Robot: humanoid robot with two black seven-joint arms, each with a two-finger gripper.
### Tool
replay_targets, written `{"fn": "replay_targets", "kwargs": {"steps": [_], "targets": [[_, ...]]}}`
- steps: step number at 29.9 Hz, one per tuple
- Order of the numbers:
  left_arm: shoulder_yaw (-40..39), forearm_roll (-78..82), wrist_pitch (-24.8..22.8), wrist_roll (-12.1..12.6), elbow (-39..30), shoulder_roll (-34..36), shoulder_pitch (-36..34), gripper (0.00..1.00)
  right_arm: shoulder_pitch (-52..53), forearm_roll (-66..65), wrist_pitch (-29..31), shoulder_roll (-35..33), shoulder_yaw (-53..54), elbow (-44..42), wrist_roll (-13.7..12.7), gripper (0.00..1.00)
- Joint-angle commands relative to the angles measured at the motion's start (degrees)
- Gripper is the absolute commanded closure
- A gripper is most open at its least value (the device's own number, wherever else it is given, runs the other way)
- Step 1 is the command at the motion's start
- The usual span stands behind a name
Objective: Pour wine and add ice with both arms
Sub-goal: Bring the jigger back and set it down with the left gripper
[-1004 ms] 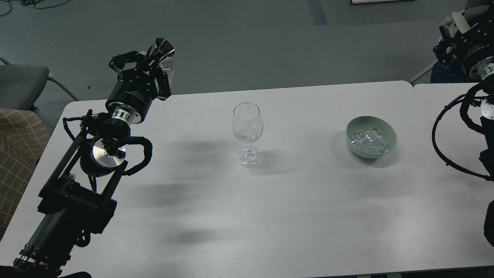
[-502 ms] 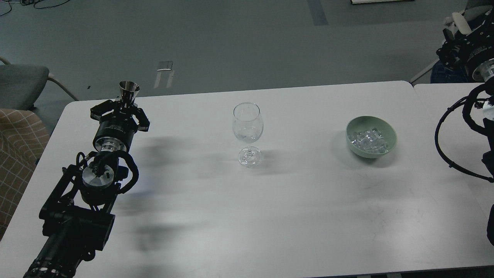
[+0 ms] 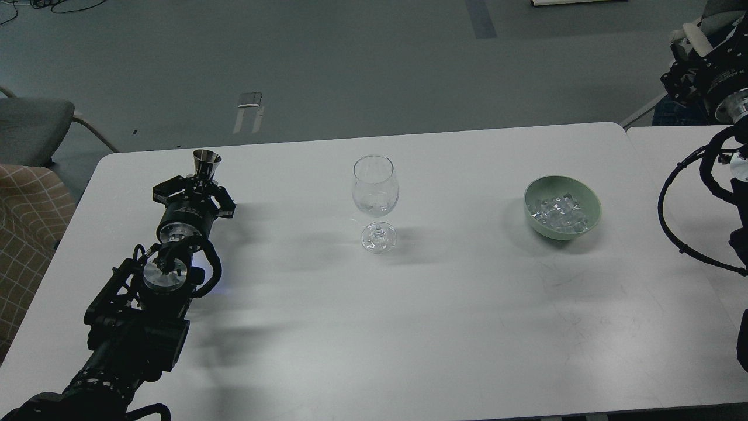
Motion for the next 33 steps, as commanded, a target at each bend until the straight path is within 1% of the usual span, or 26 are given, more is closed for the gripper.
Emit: {"fn": "replay_targets", "kwargs": {"steps": [1, 3, 4, 5, 9, 12, 23, 29, 32, 33], "targets": [[0.0, 0.0, 0.3, 0.1, 0.1, 0.2, -0.5, 0.77, -0.3, 0.0, 0.0, 0.0, 0.0, 0.0, 0.0, 0.00], [0.1, 0.0, 0.3, 0.0, 0.1, 0.3, -0.5, 0.69, -0.3, 0.0, 0.0, 0.0, 0.0, 0.0, 0.0, 0.00], [0.1, 0.0, 0.3, 0.0, 0.1, 0.3, -0.5, 0.69, -0.3, 0.0, 0.0, 0.0, 0.0, 0.0, 0.0, 0.00], [0.1, 0.0, 0.3, 0.0, 0.1, 0.4, -0.5, 0.66, -0.3, 0.0, 0.0, 0.0, 0.0, 0.1, 0.0, 0.00], [0.1, 0.0, 0.3, -0.1, 0.0, 0.4, -0.5, 0.64, -0.3, 0.0, 0.0, 0.1, 0.0, 0.1, 0.0, 0.00], [0.1, 0.0, 0.3, -0.1, 0.1, 0.4, -0.5, 0.64, -0.3, 0.0, 0.0, 0.0, 0.0, 0.1, 0.0, 0.00], [0.2, 0.0, 0.3, 0.0, 0.2, 0.7, -0.4, 0.54, 0.0, 0.0, 0.0, 0.3, -0.1, 0.2, 0.0, 0.00], [0.1, 0.0, 0.3, 0.0, 0.1, 0.7, -0.6, 0.53, -0.3, 0.0, 0.0, 0.2, -0.1, 0.1, 0.1, 0.00], [0.2, 0.1, 0.2, 0.0, 0.1, 0.7, -0.6, 0.50, -0.3, 0.0, 0.0, 0.3, -0.1, 0.2, 0.1, 0.00], [0.2, 0.1, 0.3, 0.0, 0.1, 0.6, -0.6, 0.46, -0.3, 0.0, 0.0, 0.3, -0.1, 0.1, 0.1, 0.00]]}}
